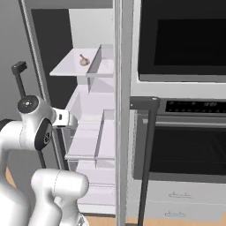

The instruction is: Place one garlic and one chicken drumstick in each tupperware on the nearby counter, to pack two identical lunches.

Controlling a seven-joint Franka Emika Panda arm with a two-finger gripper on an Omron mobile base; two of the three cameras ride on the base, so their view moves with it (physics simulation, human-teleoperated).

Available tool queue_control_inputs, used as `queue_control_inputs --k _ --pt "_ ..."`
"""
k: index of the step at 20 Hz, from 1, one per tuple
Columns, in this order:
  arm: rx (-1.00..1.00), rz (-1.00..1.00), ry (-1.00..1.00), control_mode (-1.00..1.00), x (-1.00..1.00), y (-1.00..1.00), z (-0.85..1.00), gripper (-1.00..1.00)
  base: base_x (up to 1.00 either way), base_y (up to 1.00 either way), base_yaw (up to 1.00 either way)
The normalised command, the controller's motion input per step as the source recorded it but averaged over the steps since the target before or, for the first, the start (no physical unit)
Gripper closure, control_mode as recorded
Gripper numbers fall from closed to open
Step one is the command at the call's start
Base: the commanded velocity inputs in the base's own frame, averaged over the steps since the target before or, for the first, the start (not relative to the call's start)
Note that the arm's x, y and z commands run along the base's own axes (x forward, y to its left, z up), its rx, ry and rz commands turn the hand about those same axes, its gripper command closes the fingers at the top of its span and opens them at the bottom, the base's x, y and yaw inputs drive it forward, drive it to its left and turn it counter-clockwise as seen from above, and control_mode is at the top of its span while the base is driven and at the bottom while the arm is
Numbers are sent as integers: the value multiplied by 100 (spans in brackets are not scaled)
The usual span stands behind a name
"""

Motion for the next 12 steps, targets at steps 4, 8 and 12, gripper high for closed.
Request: queue_control_inputs --k 4,8,12 --pt "0 0 0 100 0 0 0 -100 31 -3 0" --pt "0 0 0 100 0 0 0 -100 60 -2 0" --pt "0 0 0 100 0 0 0 -100 13 3 8"
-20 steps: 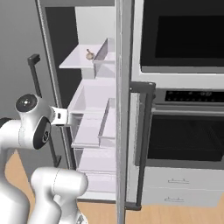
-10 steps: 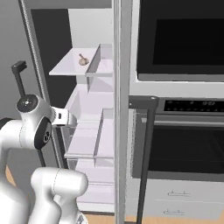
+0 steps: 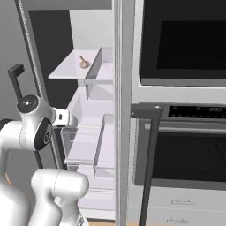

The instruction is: Place one garlic and one chicken drumstick in each tupperware on the nearby counter, to pack two identical lunches.

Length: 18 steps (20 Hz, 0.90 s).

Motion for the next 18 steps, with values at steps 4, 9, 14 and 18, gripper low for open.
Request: queue_control_inputs --k 4,9,14,18 --pt "0 0 0 100 0 0 0 -100 55 0 0" --pt "0 -1 0 -100 0 -1 14 -100 42 0 0" --pt "0 -6 -33 -100 -17 -10 100 -100 0 0 0" --pt "0 0 -38 -100 -10 -8 100 -100 0 0 0"
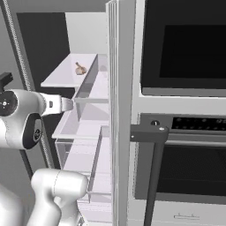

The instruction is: Place one garlic and one chicken drumstick in each tupperware on the nearby counter, to pack two identical lunches.

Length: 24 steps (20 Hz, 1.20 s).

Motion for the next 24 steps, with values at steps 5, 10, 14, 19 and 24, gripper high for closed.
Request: queue_control_inputs --k 5,10,14,19,24 --pt "8 0 -2 -100 19 -13 100 -100 0 0 0" --pt "6 1 27 -100 35 -12 64 -100 0 0 0" --pt "-2 0 3 -100 11 2 -4 -100 0 0 0" --pt "0 0 -2 -100 76 0 -13 -100 0 0 0" --pt "0 0 -3 -100 100 8 -4 -100 0 0 0"
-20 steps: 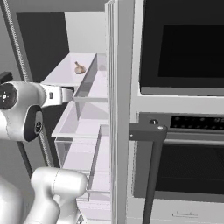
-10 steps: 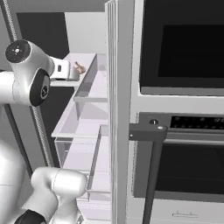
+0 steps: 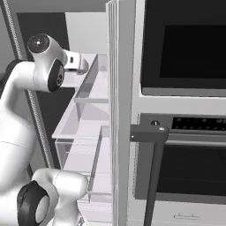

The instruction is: Place one garlic and one chicken drumstick in each tupperware on the nearby counter, to pack two identical lunches.

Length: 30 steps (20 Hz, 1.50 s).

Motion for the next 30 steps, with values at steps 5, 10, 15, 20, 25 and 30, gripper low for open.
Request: queue_control_inputs --k 5,10,15,20,25,30 --pt "0 0 0 -100 89 12 -22 -100 0 0 0" --pt "0 0 0 -100 69 16 -20 -100 0 0 0" --pt "1 0 6 -100 66 8 -17 -100 0 0 0" --pt "0 0 11 -100 65 0 -11 -100 0 0 0" --pt "0 0 4 -100 0 1 -9 -100 0 0 0" --pt "0 0 0 -100 17 3 -32 -100 0 0 0"
